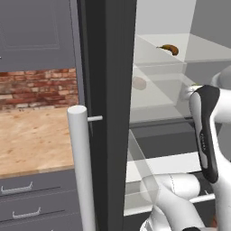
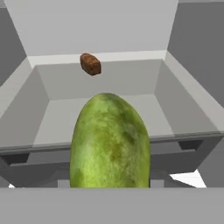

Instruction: Pick up the mango and banana from the fridge and place one fruit on each plate on the dining counter.

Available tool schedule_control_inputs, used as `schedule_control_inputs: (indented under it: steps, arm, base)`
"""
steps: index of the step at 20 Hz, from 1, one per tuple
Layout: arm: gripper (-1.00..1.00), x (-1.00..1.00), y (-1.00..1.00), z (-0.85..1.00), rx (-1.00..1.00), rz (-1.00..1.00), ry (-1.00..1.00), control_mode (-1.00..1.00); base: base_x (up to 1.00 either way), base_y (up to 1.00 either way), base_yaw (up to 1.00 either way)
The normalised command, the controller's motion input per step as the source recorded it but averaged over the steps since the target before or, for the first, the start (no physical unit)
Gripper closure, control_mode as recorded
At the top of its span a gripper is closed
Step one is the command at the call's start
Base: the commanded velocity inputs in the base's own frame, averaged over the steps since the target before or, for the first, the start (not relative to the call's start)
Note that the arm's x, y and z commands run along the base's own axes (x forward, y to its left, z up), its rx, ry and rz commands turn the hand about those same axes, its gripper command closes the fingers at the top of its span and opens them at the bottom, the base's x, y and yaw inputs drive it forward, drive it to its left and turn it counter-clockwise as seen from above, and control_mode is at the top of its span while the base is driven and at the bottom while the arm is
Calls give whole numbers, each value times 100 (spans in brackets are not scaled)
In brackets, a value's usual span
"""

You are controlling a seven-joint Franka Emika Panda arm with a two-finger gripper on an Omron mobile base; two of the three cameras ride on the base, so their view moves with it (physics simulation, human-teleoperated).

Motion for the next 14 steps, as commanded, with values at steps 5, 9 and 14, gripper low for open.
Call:
schedule_control_inputs:
  steps: [5, 9, 14]
  arm:
    - [100, -70, 18, 46, 2, -1, -5, -100]
    - [100, -41, 29, 36, 0, -2, 0, -100]
    - [100, -21, 12, 12, 0, 0, -1, 100]
  base:
    - [0, 0, 0]
    - [0, 0, 0]
    - [-60, 2, -1]
